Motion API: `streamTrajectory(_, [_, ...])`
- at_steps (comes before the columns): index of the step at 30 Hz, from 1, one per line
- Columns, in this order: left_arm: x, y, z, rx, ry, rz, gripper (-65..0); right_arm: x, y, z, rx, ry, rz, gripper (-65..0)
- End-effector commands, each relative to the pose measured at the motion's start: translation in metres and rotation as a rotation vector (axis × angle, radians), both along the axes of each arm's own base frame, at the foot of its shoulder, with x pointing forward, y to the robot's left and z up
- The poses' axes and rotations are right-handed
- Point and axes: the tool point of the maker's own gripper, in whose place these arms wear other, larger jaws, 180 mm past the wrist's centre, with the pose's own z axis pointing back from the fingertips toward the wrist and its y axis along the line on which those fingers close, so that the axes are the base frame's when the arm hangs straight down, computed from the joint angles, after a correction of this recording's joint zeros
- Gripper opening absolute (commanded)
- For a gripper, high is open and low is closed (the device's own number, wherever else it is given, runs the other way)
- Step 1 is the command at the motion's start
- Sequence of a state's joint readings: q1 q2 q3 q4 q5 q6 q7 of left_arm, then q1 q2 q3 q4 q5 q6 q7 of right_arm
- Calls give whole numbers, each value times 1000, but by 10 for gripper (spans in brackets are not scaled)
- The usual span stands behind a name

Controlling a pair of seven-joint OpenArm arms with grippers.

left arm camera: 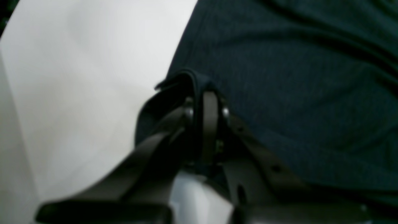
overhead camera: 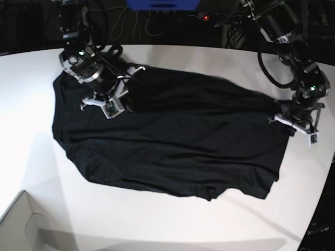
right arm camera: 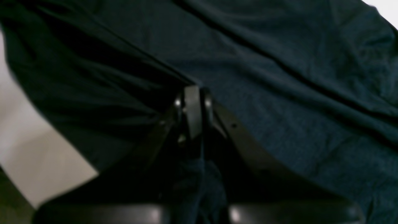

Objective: Layout the t-shirt on the table in an organized manner, then fold the t-shirt properly
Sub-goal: 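Lower both grippers and grasp the collar-edge corners of the black shirt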

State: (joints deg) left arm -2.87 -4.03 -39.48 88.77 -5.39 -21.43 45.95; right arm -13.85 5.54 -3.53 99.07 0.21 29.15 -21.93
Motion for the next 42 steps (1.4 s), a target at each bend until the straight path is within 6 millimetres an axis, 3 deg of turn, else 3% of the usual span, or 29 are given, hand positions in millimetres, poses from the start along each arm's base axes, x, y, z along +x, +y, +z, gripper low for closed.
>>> streamTrajectory(1, [13, 5, 13, 8, -52, 1, -649, 11, 3, 14, 29, -50, 2, -650])
streamTrajectory(9, [30, 18, 5, 5, -14, 11, -649, 29, -4, 9, 22, -50, -15, -650])
streamTrajectory(14, [41, 19, 15, 15, -38, 7, -649, 42, -17, 14, 18, -68, -53, -650])
streamTrajectory(19, [51, 18, 24, 13, -63, 8, -649, 47, -21, 4, 13, -44, -59, -650])
streamTrajectory(21, [56, 9, 24, 19, -59, -23, -649, 46, -21, -1, 13, -32, -61, -650])
streamTrajectory(26, [64, -11, 9, 6, -31, -82, -649, 53, -22, 3, 13, -44, -63, -650])
streamTrajectory(34, [66, -11, -10, -23, -41, -74, -648, 55, -23, 3, -2, -33, -64, -650])
streamTrajectory(37, [64, -4, -13, -17, -25, -70, -595, 52, -26, -5, -35, 20, -65, -571])
streamTrajectory(42, [61, 7, -5, -11, -44, -42, -399, 52, -36, 9, -46, -13, -88, -391])
